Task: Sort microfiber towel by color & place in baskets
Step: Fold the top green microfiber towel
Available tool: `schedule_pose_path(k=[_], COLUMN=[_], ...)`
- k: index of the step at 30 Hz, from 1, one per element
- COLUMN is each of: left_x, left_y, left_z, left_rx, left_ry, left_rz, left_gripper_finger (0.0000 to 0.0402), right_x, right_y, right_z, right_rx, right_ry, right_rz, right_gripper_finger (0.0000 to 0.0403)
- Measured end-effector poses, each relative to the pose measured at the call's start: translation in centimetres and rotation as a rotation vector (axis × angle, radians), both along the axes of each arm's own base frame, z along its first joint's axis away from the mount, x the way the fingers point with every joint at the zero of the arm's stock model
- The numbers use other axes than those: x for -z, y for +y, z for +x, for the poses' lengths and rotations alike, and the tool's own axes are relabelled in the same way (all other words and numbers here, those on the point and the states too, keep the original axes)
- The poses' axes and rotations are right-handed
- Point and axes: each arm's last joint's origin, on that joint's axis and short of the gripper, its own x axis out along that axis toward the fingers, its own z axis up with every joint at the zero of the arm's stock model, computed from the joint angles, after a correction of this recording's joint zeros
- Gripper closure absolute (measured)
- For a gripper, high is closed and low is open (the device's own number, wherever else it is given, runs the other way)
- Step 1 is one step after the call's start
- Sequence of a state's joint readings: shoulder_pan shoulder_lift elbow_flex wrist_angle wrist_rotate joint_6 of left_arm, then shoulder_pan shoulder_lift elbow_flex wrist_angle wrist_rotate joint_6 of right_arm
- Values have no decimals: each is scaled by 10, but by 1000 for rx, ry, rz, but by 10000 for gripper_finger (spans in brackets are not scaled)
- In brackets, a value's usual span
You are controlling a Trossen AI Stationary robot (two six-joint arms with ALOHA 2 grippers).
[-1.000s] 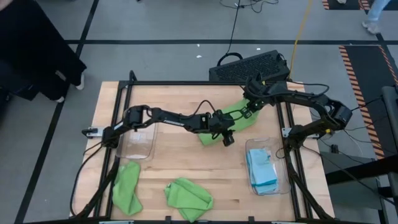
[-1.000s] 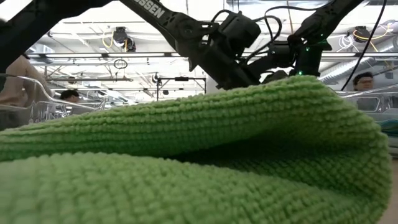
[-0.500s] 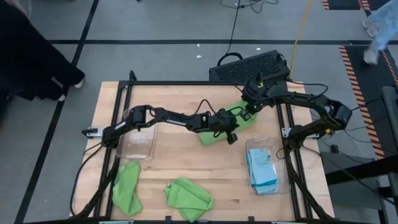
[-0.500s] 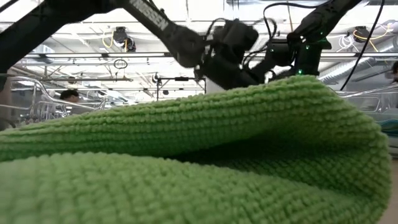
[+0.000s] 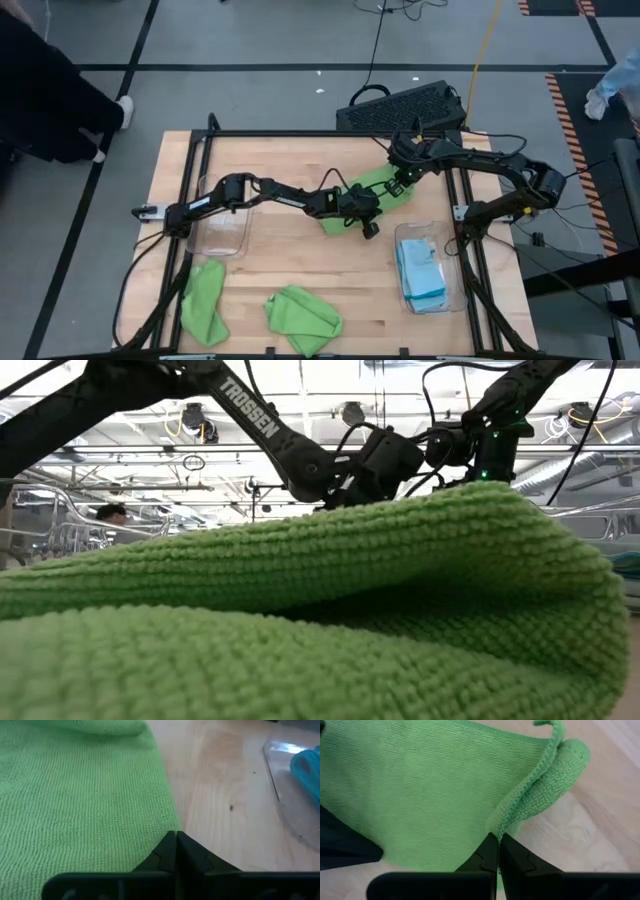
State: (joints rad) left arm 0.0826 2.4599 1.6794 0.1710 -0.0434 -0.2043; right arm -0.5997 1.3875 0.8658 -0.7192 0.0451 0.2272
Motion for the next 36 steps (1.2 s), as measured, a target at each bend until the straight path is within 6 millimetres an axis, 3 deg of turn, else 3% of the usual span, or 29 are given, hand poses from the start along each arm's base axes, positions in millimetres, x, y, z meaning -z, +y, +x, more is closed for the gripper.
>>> schedule_pose_path(k=[5, 10, 12, 17, 22, 29, 36], left_x=[-6, -28, -44, -105, -171, -254, -307], left_y=[-5, -7, -5, 7, 12, -10, -31], left_z=[-4, -10, -15, -40, -90, -178, -243], left_rx=[15, 25, 21, 21, -52, -297, -373], left_ry=[60, 94, 123, 202, 360, 491, 409], left_rz=[28, 89, 111, 169, 212, 357, 396], left_gripper_finger=[353, 299, 273, 223, 205, 221, 245], right_x=[-9, -25, -27, -29, -29, -34, -30], right_y=[4, 7, 7, 11, 12, 18, 23], right_z=[2, 1, -1, -6, -7, -11, -33], right_rx=[-45, -57, -30, -1, 27, 23, 15], right_ry=[-49, -136, -137, -113, -119, -55, 222], right_rz=[-49, -118, -131, -109, -101, -186, -196], right_gripper_finger=[403, 403, 403, 403, 403, 403, 403])
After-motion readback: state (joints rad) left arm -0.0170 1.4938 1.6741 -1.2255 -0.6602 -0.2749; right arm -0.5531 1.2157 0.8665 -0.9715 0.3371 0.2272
